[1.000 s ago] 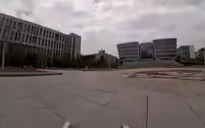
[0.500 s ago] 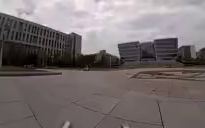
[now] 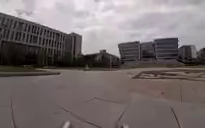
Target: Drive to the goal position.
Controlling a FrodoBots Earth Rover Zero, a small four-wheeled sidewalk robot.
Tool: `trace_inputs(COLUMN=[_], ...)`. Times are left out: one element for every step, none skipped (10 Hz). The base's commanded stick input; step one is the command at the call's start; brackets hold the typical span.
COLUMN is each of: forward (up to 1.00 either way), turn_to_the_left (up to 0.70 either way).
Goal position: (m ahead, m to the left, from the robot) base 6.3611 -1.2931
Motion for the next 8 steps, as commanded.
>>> trace_inputs(forward=[0.70, 0.70, 0.70, 0.70, 0.70, 0.70, 0.70, 0.70], turn_to_the_left=[0.00, 0.00, 0.00, 0.00, 0.00, 0.00, 0.00, 0.00])
